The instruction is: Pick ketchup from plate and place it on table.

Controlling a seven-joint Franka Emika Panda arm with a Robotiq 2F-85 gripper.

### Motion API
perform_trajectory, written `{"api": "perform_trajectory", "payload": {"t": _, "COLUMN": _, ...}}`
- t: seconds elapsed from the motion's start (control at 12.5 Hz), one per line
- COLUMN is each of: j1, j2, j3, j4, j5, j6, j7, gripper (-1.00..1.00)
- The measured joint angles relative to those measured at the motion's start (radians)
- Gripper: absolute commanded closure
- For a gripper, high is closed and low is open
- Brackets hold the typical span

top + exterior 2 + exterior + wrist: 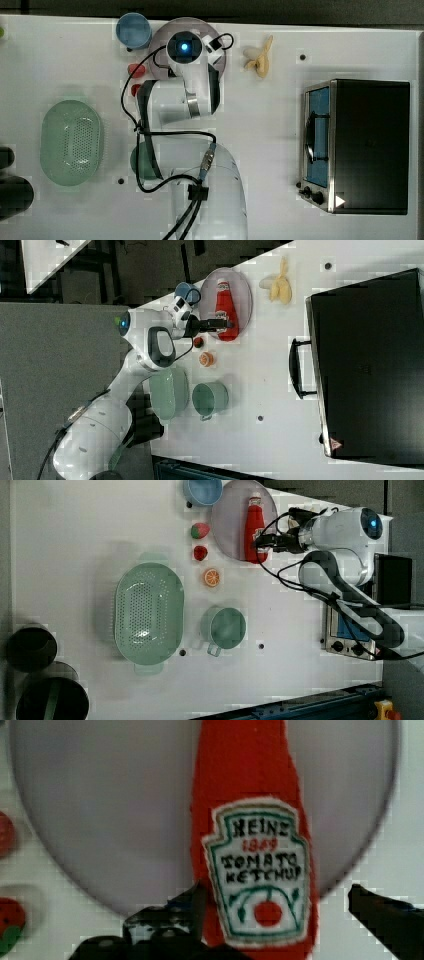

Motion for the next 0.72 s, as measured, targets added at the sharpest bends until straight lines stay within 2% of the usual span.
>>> {"api": "perform_trajectory", "payload": {"t": 0.16, "j1": 0.000, "j2": 0.026, "j3": 0.001, "j4": -0.002, "j5": -0.012, "j6": 0.072, "j7": -0.005, "gripper": -0.93}}
{"api": "perform_trajectory", "payload": {"t": 0.4, "j1": 0.001, "j2": 0.066, "j3": 0.008, "j4": 0.003, "j5": -0.009, "j6": 0.103, "j7": -0.019, "gripper": -0.23}}
{"api": "perform_trajectory", "payload": {"t": 0.72, "j1": 0.005, "j2": 0.063, "j3": 0.005, "j4": 0.003, "j5": -0.011, "j6": 0.124, "j7": -0.021, "gripper": -0.21}}
